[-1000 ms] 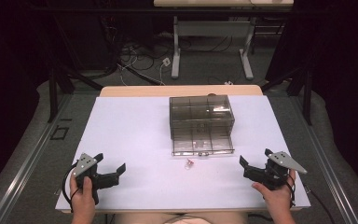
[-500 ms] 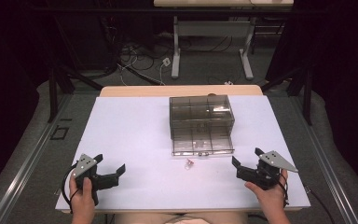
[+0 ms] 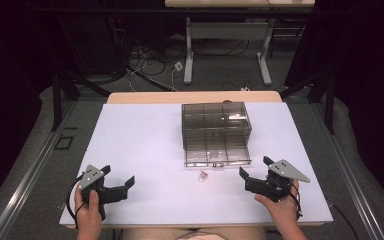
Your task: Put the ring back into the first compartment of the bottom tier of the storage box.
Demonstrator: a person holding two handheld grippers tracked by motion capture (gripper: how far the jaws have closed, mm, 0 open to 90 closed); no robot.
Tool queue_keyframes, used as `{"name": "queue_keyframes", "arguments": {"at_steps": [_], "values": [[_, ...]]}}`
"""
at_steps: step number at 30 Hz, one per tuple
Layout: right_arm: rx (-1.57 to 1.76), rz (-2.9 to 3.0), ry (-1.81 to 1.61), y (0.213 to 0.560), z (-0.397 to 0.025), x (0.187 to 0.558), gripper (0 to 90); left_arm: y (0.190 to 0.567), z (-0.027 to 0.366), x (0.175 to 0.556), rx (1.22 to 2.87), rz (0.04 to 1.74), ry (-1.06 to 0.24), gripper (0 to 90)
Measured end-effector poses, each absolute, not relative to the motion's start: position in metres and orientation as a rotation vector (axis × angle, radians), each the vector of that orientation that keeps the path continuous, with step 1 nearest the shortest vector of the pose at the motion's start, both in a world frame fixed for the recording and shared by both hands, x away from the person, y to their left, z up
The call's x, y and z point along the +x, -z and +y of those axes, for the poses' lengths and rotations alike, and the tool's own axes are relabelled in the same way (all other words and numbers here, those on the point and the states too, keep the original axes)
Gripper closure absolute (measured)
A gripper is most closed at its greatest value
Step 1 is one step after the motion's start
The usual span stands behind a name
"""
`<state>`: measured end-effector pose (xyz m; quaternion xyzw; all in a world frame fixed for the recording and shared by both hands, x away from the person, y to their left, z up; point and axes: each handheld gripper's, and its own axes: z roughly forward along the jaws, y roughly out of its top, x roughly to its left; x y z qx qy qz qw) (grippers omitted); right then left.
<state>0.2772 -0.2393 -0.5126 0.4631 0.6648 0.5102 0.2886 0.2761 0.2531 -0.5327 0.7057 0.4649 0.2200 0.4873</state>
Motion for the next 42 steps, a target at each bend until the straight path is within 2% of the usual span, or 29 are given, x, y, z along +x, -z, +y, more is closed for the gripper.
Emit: {"name": "queue_keyframes", "arguments": {"at_steps": [9,16,42], "values": [[1.205,1.811,-1.362,0.512,-0.228,0.280,7.2,0.533,0.253,0.276,1.719,1.131,-0.535,0.2],[1.189,1.855,-1.357,0.512,-0.214,0.282,14.5,0.533,0.253,0.276,1.719,1.131,-0.534,0.2],[1.113,1.963,-1.379,0.518,-0.171,0.292,16.9,0.533,0.253,0.276,1.726,1.130,-0.530,0.2]]}}
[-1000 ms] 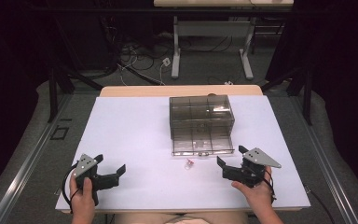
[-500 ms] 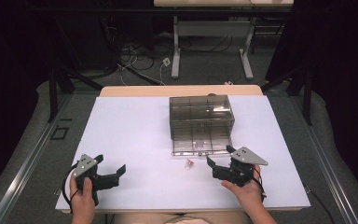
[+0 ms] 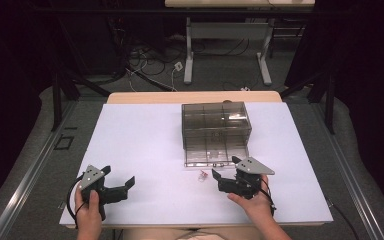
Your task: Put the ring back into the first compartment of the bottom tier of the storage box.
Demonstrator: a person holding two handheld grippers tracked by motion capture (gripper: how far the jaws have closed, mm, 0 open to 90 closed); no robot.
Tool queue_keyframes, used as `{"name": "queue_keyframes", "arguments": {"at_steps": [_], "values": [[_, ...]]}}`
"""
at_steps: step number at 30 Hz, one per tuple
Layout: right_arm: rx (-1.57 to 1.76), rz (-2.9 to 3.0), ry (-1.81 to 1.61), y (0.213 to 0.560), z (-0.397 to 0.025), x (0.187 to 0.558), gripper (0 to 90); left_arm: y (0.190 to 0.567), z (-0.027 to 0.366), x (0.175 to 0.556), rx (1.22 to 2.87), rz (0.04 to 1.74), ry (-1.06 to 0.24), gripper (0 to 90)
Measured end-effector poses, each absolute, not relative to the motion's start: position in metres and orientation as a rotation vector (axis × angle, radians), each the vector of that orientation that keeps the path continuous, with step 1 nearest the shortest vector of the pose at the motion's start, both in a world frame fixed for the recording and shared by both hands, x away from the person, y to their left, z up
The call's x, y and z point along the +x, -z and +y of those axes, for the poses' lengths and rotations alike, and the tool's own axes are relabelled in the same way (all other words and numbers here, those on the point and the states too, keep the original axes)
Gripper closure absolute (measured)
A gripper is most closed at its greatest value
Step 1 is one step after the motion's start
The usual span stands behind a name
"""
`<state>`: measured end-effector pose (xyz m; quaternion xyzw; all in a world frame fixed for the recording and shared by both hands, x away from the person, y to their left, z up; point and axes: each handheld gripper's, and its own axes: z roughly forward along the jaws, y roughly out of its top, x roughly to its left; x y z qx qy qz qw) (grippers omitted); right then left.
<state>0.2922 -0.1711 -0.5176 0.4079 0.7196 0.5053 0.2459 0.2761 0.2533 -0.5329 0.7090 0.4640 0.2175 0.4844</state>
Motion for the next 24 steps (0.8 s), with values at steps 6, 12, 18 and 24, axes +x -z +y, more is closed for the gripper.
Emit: {"name": "queue_keyframes", "arguments": {"at_steps": [6,12,18,24], "values": [[1.117,1.994,-1.365,0.520,-0.163,0.295,17.9,0.533,0.253,0.276,1.720,1.131,-0.530,0.2],[1.142,2.011,-1.332,0.524,-0.157,0.298,21.1,0.533,0.253,0.276,1.720,1.131,-0.530,0.2],[1.170,2.023,-1.324,0.526,-0.153,0.300,27.3,0.533,0.253,0.276,1.721,1.132,-0.529,0.2],[1.177,2.047,-1.310,0.529,-0.149,0.305,28.6,0.533,0.253,0.276,1.721,1.130,-0.529,0.2]]}}
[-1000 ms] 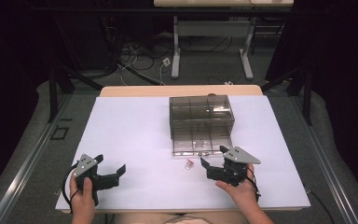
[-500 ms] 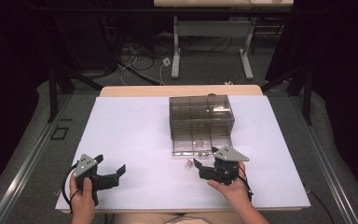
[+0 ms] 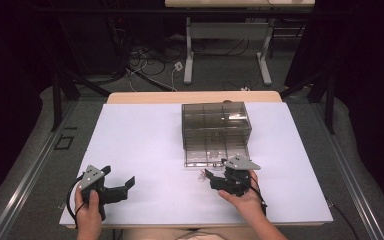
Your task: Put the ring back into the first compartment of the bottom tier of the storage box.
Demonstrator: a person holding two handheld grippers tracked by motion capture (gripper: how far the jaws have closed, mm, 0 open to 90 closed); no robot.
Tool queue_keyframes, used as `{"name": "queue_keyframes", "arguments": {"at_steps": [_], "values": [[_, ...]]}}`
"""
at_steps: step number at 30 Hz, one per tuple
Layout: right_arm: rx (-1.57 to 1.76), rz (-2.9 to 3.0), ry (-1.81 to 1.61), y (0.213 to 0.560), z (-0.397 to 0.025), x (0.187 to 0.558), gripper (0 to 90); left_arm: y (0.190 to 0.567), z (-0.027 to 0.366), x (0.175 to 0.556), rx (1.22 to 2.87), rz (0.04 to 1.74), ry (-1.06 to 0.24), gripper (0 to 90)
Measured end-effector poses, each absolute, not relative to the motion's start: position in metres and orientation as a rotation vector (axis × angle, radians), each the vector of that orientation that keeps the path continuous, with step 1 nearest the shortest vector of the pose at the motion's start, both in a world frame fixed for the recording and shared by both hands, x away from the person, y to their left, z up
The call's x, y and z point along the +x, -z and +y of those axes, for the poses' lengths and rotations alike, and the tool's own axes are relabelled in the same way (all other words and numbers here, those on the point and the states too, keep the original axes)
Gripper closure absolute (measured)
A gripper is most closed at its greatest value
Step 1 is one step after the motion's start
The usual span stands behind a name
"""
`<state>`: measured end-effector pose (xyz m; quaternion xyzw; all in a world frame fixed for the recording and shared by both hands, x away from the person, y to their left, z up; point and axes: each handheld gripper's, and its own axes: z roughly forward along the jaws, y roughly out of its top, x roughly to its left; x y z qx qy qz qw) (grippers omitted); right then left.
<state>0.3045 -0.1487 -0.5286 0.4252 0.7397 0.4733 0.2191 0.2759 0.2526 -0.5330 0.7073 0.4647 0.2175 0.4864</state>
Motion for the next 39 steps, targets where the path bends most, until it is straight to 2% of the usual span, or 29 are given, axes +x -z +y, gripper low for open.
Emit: {"name": "queue_keyframes", "arguments": {"at_steps": [10,39], "values": [[1.171,2.109,-1.274,0.534,-0.142,0.312,31.4,0.533,0.253,0.276,1.721,1.132,-0.531,0.2],[1.166,2.231,-1.183,0.554,-0.125,0.326,52.3,0.534,0.252,0.277,1.713,1.138,-0.525,0.2]]}}
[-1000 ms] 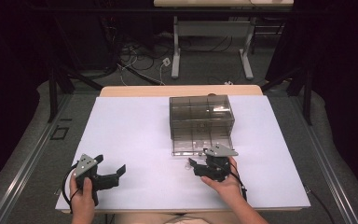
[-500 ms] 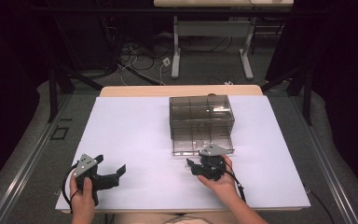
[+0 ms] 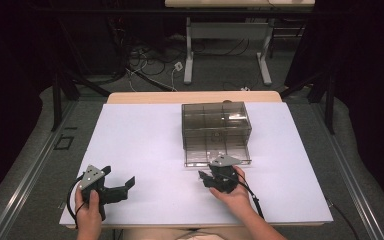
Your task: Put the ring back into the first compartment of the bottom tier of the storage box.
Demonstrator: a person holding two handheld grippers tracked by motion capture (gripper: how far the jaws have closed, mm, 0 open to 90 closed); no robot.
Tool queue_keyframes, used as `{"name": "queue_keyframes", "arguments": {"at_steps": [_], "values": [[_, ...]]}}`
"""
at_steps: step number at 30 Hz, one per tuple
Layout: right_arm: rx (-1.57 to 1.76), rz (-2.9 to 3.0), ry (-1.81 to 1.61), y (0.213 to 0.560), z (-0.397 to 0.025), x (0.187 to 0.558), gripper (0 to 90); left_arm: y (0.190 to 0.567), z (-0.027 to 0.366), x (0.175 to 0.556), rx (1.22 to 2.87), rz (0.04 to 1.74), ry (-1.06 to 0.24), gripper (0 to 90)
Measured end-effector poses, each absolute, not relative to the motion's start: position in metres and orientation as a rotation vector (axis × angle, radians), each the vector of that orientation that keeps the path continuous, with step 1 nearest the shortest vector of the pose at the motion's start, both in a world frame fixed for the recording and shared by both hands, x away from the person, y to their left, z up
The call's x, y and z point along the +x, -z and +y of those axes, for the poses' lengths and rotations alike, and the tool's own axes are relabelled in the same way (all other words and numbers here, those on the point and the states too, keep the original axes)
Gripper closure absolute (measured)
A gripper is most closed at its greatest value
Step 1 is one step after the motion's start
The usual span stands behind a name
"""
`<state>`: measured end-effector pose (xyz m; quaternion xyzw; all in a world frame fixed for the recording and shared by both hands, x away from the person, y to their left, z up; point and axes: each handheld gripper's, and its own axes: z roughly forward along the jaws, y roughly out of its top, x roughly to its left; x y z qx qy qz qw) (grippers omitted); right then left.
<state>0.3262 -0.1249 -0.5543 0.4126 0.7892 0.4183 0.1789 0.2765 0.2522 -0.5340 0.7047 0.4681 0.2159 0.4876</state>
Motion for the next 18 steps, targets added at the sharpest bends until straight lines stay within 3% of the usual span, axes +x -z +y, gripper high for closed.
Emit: {"name": "queue_keyframes", "arguments": {"at_steps": [18], "values": [[1.173,2.260,-1.152,0.5639,-0.1181,0.3303,58.9,0.5341,0.2524,0.2766,1.715,1.137,-0.524,0.2]]}}
